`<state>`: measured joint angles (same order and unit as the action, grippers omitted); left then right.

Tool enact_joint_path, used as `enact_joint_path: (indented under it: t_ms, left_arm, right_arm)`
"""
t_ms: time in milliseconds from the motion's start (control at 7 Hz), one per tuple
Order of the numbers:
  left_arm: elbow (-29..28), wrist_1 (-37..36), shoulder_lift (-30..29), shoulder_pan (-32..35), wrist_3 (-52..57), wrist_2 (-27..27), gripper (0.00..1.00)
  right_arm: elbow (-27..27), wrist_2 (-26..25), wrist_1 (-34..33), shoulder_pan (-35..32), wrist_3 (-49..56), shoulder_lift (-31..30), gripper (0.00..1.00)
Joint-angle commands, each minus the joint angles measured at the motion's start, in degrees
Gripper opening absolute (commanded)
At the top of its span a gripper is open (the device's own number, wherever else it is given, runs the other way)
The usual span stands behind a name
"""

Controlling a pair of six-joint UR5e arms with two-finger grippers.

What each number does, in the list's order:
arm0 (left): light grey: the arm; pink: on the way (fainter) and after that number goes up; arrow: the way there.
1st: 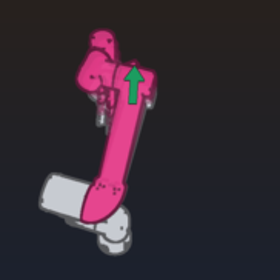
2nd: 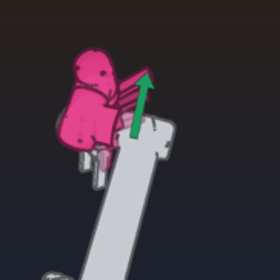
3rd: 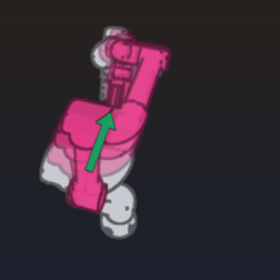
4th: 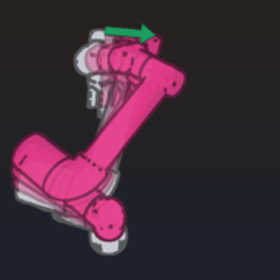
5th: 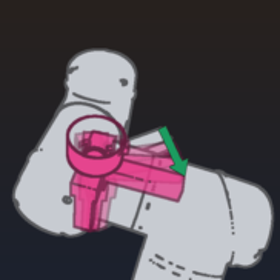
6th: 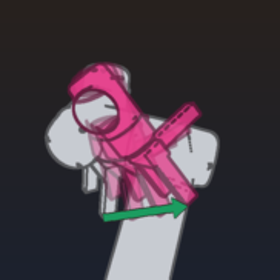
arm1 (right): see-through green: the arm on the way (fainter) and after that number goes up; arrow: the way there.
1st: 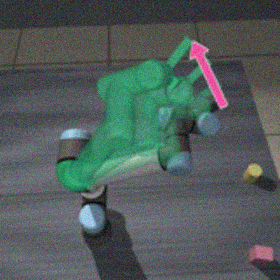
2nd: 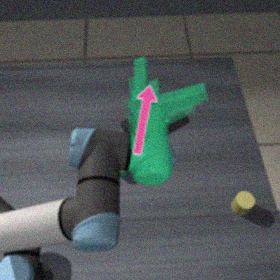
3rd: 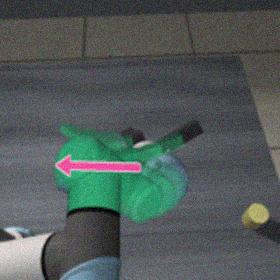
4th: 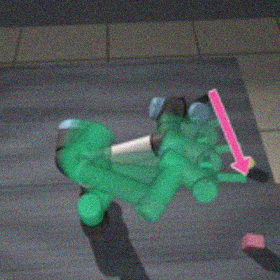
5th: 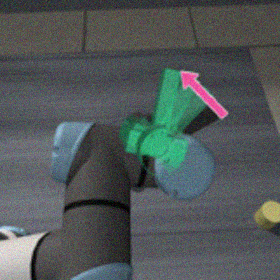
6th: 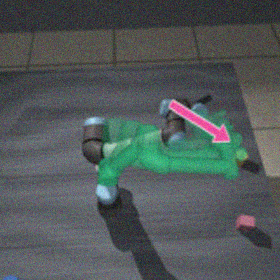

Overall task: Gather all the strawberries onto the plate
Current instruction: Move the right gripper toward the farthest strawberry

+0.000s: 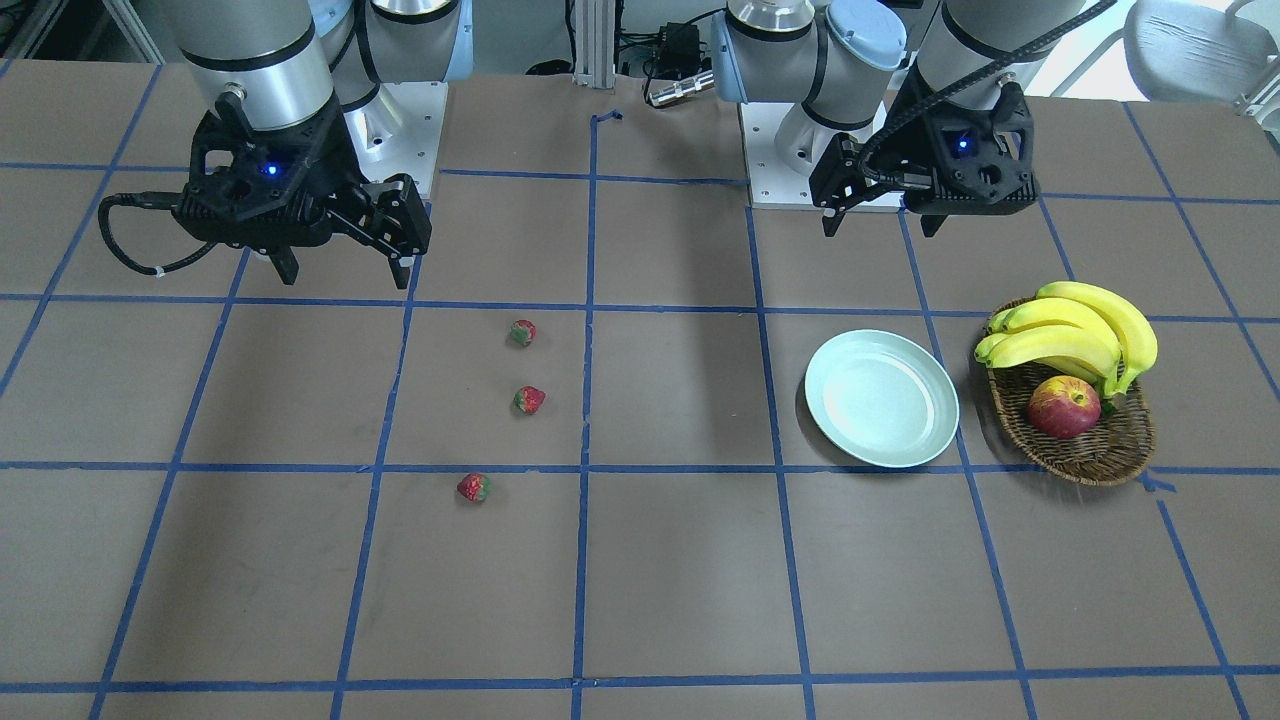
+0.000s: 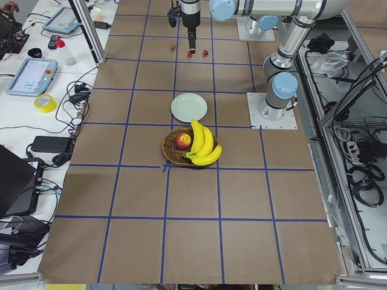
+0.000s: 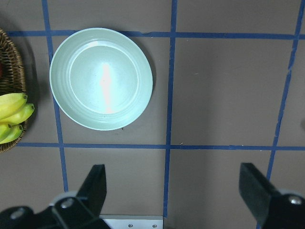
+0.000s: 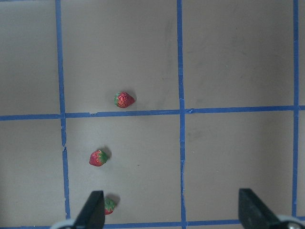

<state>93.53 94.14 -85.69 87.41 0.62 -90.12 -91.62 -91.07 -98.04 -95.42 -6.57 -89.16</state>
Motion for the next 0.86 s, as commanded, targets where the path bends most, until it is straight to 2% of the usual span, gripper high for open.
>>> enact_joint_path:
  t_ms: [0, 714]
  left_arm:
    - [0.07, -0.27, -0.01, -0.04, 0.43, 0.03, 1.00]
    - [1.39, -0.01, 0.43, -0.04, -0.01, 0.03, 1.00]
  right_arm:
    - [-0.05, -0.16, -0.05, 0.05, 0.16, -0.05, 1.00]
    - [-0.05, -0.07, -0.05, 0.05, -0.02, -0.05, 1.00]
